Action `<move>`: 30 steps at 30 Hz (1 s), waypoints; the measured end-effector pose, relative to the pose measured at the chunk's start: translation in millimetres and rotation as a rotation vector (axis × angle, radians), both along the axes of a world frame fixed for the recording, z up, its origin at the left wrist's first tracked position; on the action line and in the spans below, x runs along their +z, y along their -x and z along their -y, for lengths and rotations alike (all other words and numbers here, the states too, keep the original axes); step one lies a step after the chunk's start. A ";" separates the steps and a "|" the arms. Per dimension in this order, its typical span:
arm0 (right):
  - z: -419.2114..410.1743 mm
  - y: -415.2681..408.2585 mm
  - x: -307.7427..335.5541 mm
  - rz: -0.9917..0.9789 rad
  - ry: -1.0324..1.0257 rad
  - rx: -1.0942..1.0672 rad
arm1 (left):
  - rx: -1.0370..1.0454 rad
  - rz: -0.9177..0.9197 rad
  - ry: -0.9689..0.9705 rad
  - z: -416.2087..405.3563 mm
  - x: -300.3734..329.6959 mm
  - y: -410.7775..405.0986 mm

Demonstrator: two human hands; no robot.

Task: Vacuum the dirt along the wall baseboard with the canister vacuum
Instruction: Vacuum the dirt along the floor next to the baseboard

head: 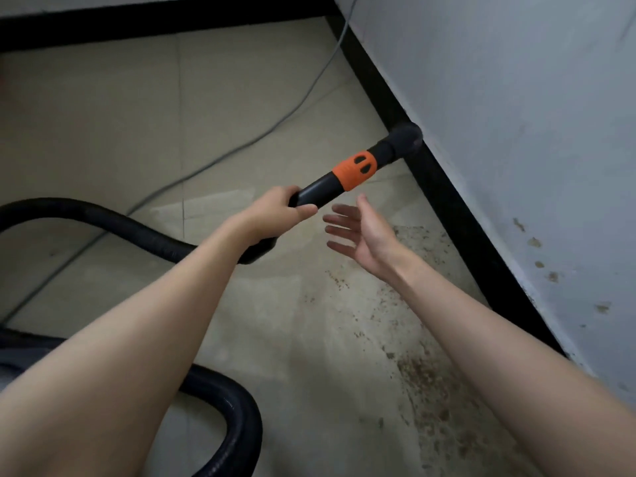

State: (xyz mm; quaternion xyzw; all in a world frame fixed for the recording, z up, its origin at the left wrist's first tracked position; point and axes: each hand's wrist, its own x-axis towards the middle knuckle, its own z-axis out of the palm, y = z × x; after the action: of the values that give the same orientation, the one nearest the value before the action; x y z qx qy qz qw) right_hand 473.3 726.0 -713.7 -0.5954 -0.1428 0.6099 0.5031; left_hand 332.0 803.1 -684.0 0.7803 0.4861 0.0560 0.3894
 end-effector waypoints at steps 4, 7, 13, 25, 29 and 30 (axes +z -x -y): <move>-6.5 8.4 44.7 0.254 -0.046 0.266 | 0.210 0.282 0.050 -16.2 64.8 -15.0; -17.6 22.0 93.7 0.453 -0.157 0.413 | 0.309 0.475 0.109 -20.8 127.0 -21.0; -35.5 57.5 221.1 0.507 -0.392 0.280 | 0.419 0.699 0.072 -21.0 273.1 -15.6; -30.3 112.7 500.0 0.707 -0.536 0.373 | 0.690 0.969 0.100 5.2 546.4 67.3; -24.0 146.0 596.5 0.687 -0.585 0.419 | 0.558 0.873 0.071 20.6 632.8 118.0; -22.6 153.7 620.2 0.662 -0.587 0.436 | 0.526 0.836 0.063 24.9 651.1 130.2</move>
State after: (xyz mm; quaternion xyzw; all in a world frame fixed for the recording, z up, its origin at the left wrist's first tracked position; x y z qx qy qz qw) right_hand 319.6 748.6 -93.5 -0.5467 -0.5819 0.4131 0.4381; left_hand 201.8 778.2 -32.9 0.5300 0.4702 0.4457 0.5471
